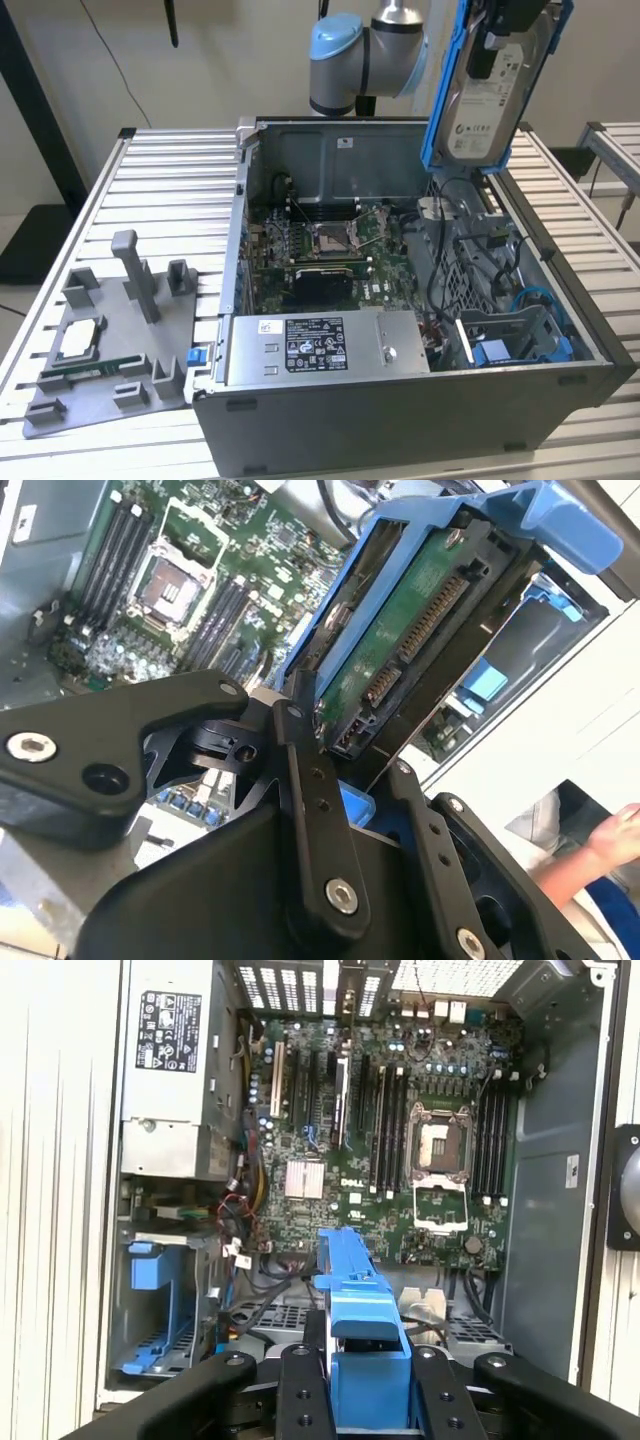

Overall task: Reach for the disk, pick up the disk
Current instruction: 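Pick up the disk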

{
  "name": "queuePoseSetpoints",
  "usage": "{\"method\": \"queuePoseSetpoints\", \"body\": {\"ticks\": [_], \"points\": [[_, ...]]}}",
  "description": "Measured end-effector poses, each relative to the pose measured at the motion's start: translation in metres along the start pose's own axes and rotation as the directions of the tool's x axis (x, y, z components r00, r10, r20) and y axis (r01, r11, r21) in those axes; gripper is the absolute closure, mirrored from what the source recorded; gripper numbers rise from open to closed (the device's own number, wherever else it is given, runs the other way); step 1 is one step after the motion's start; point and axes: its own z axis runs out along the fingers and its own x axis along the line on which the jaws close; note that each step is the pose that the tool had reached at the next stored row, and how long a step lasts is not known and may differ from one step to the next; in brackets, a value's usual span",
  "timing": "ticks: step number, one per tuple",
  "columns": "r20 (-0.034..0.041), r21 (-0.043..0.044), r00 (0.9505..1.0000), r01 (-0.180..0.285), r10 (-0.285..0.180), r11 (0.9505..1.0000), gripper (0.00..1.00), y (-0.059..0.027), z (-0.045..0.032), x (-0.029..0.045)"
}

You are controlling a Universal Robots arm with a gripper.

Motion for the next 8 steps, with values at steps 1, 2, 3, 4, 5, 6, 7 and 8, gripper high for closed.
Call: {"method": "queuePoseSetpoints", "body": {"ticks": [1, 2, 3, 4, 5, 6, 7, 8], "points": [[0.0000, 0.0000, 1.0000, 0.000, 0.000, 1.0000, 1.00, 0.0001, 0.0000, 0.0026], [0.0001, 0.0000, 1.0000, -0.001, 0.001, 1.0000, 1.00, 0.0002, -0.0001, 0.0052], [0.0001, 0.0000, 1.0000, -0.001, 0.001, 1.0000, 1.00, 0.0003, -0.0001, 0.0078], [0.0002, 0.0000, 1.0000, -0.002, 0.002, 1.0000, 1.00, 0.0004, -0.0002, 0.0104], [0.0005, 0.0000, 1.0000, -0.002, 0.002, 1.0000, 1.00, 0.0005, -0.0002, 0.0129], [0.0007, 0.0001, 1.0000, -0.002, 0.002, 1.0000, 1.00, 0.0006, -0.0003, 0.0154], [0.0009, 0.0001, 1.0000, -0.002, 0.002, 1.0000, 1.00, 0.0007, -0.0003, 0.0181], [0.0011, 0.0001, 1.0000, -0.003, 0.003, 1.0000, 1.00, 0.0009, -0.0004, 0.0206]]}}
